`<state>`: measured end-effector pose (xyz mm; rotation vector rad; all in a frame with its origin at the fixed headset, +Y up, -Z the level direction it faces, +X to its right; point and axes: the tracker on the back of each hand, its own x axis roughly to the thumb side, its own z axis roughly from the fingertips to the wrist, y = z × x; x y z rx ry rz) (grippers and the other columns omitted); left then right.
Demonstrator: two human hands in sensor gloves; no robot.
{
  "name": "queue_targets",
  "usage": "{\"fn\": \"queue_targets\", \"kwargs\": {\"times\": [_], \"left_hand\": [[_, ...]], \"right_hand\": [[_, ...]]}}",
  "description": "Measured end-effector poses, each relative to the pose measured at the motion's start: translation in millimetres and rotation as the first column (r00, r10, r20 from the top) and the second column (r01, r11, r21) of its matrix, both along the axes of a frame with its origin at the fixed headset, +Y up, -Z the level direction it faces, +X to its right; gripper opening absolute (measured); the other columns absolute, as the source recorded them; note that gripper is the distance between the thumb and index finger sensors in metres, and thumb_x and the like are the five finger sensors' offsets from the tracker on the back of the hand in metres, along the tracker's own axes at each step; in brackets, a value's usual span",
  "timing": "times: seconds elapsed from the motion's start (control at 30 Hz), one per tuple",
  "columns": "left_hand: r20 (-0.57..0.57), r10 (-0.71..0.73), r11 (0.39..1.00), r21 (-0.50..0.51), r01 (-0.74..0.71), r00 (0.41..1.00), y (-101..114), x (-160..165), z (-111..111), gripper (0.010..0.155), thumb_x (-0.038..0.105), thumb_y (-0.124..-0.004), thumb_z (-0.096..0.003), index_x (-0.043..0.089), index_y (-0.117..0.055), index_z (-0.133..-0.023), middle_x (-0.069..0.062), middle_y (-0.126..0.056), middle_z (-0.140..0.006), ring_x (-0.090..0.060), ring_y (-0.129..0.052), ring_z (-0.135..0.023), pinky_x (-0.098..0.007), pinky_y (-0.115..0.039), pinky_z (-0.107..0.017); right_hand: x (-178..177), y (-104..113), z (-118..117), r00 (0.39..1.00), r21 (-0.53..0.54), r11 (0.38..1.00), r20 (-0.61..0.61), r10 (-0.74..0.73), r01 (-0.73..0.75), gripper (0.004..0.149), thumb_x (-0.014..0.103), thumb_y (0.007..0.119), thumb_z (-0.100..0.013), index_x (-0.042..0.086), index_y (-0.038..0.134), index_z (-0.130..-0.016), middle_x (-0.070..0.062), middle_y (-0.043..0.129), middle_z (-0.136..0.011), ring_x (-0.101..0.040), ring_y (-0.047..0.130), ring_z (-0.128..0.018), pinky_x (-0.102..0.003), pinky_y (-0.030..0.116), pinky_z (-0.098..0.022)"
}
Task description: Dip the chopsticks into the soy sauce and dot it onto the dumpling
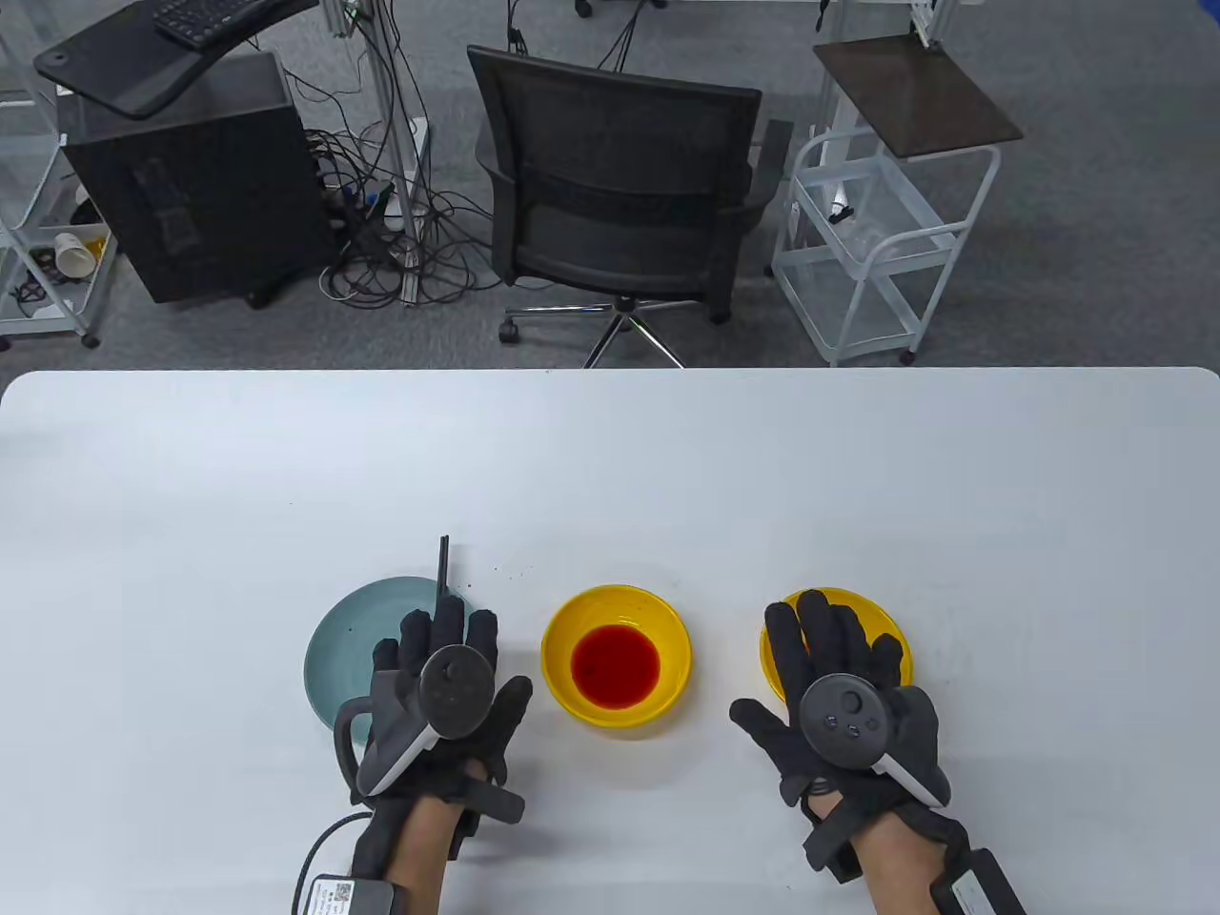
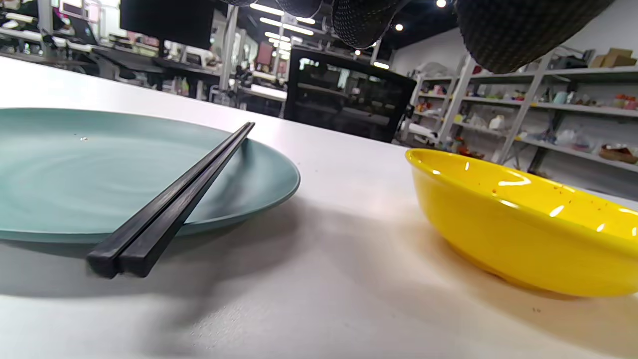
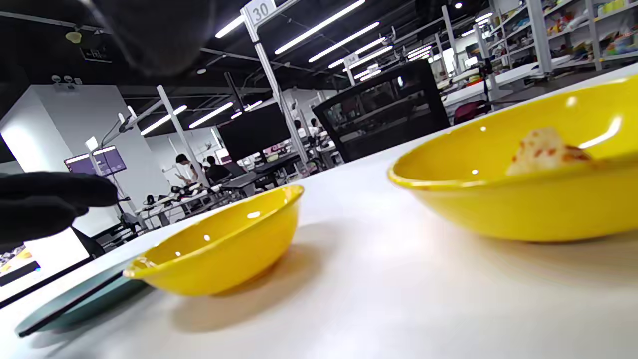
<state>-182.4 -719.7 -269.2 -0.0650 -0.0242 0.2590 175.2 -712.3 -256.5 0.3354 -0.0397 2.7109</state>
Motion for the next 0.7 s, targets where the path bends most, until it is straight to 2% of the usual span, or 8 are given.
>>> {"fn": "queue_targets", "kwargs": {"times": [0.1, 0.27, 0.37, 0.47, 0.6, 0.7], "left_hand": [[-0.016, 0.005, 1.0, -0.019, -0.006, 1.0, -0.2, -6.3, -2.4, 0.08, 0.064, -0.071, -0.0473, 0.025, -0.048, -0.113, -0.006, -0.031, -0.121, -0.047, -0.035, -0.11, -0.07, -0.032, -0.073], [-0.167, 0.1, 0.995, 0.025, -0.098, 0.981, 9.0, -44.9, 0.4, 0.079, 0.062, -0.076, -0.0465, 0.022, -0.055, -0.111, -0.008, -0.04, -0.12, -0.048, -0.042, -0.109, -0.07, -0.034, -0.073], [-0.306, 0.075, 0.997, 0.024, -0.071, 0.949, 12.0, -66.1, 1.6, 0.075, 0.059, -0.083, -0.0445, 0.017, -0.07, -0.105, -0.009, -0.062, -0.112, -0.048, -0.059, -0.102, -0.07, -0.04, -0.072], [-0.411, -0.002, 0.999, -0.049, -0.02, 0.912, 7.4, -82.7, -0.5, 0.066, 0.058, -0.087, -0.0433, 0.016, -0.086, -0.094, -0.008, -0.081, -0.098, -0.043, -0.079, -0.089, -0.069, -0.049, -0.07], [-0.407, -0.035, 0.99, -0.139, -0.024, 0.913, -5.1, -81.4, -7.3, 0.064, 0.06, -0.087, -0.0425, 0.014, -0.093, -0.086, -0.008, -0.089, -0.089, -0.041, -0.086, -0.081, -0.068, -0.053, -0.07], [-0.372, -0.114, 0.981, -0.186, 0.046, 0.921, -12.3, -64.8, -13.5, 0.067, 0.063, -0.086, -0.0416, 0.013, -0.094, -0.085, -0.008, -0.09, -0.087, -0.041, -0.087, -0.08, -0.068, -0.053, -0.07]], "right_hand": [[0.5, -0.2, -0.7, 1.0, -0.008, 1.0, 0.0, -0.001, 0.001, 0.089, 0.062, 0.066, -0.043, 0.022, 0.017, -0.106, -0.015, 0.006, -0.113, -0.054, 0.017, -0.104, -0.082, 0.013, -0.064], [3.2, 1.9, 0.9, 1.0, -0.011, 1.0, 0.0, -0.028, 0.028, 0.089, 0.062, 0.066, -0.043, 0.022, 0.018, -0.107, -0.015, 0.006, -0.113, -0.054, 0.017, -0.104, -0.082, 0.013, -0.064], [3.2, 1.9, -0.3, 1.0, -0.02, 0.999, -0.002, -0.031, 0.031, 0.089, 0.062, 0.066, -0.043, 0.022, 0.018, -0.107, -0.016, 0.006, -0.113, -0.054, 0.017, -0.104, -0.082, 0.013, -0.064], [1.9, 2.2, -1.0, 0.999, -0.025, 0.999, -0.007, -0.04, 0.039, 0.088, 0.062, 0.066, -0.043, 0.022, 0.019, -0.107, -0.016, 0.006, -0.113, -0.054, 0.017, -0.104, -0.082, 0.013, -0.064], [0.7, 2.7, -0.5, 0.999, -0.027, 0.999, -0.013, -0.043, 0.043, 0.088, 0.062, 0.066, -0.043, 0.022, 0.02, -0.107, -0.016, 0.006, -0.113, -0.054, 0.017, -0.104, -0.082, 0.013, -0.064], [1.3, 2.1, -0.8, 0.999, -0.028, 0.999, -0.017, -0.046, 0.046, 0.088, 0.062, 0.066, -0.043, 0.022, 0.02, -0.107, -0.016, 0.007, -0.114, -0.054, 0.017, -0.104, -0.082, 0.013, -0.064]]}}
